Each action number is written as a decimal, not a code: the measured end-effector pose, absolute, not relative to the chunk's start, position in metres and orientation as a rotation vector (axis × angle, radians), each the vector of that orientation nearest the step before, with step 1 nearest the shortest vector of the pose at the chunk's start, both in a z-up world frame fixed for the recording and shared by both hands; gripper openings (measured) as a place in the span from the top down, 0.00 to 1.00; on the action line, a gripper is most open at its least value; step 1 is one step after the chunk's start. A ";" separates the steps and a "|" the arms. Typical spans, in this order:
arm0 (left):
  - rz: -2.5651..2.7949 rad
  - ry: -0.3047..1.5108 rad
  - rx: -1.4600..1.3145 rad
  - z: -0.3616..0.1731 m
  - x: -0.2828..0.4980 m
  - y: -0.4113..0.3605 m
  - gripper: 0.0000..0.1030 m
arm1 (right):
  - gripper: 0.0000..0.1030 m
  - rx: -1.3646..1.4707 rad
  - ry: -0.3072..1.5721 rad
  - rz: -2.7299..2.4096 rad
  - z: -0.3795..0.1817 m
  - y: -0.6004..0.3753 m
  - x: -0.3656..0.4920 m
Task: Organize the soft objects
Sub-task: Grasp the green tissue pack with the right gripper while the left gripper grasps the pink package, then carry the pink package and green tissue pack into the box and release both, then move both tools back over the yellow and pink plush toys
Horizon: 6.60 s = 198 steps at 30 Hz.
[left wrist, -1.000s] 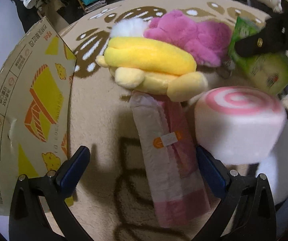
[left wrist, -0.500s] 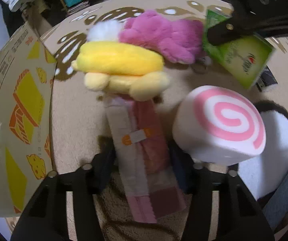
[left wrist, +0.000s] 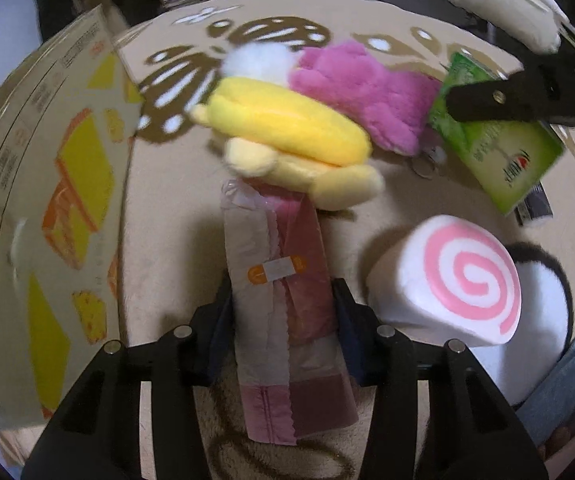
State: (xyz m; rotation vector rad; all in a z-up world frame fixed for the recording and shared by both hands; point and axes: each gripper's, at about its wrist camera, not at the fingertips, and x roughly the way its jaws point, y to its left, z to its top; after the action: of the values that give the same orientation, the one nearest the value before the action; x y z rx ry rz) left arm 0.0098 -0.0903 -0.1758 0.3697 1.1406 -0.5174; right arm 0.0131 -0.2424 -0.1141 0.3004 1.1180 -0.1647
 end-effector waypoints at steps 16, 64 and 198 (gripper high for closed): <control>-0.444 1.023 0.376 -0.143 0.022 -0.069 0.59 | 0.71 0.320 1.046 -0.111 -0.097 -0.235 0.015; -0.230 0.762 0.204 -0.013 0.033 0.008 0.59 | 0.71 0.282 0.795 0.127 -0.023 -0.169 0.031; -0.519 0.932 0.373 -0.097 0.064 -0.086 0.01 | 0.02 0.562 0.949 -0.069 -0.121 -0.249 0.053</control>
State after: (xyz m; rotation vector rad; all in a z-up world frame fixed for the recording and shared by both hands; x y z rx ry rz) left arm 0.0641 -0.0856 -0.0965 0.3729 0.9323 -0.5188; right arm 0.0529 -0.2488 -0.1210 0.5620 0.9489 -0.0688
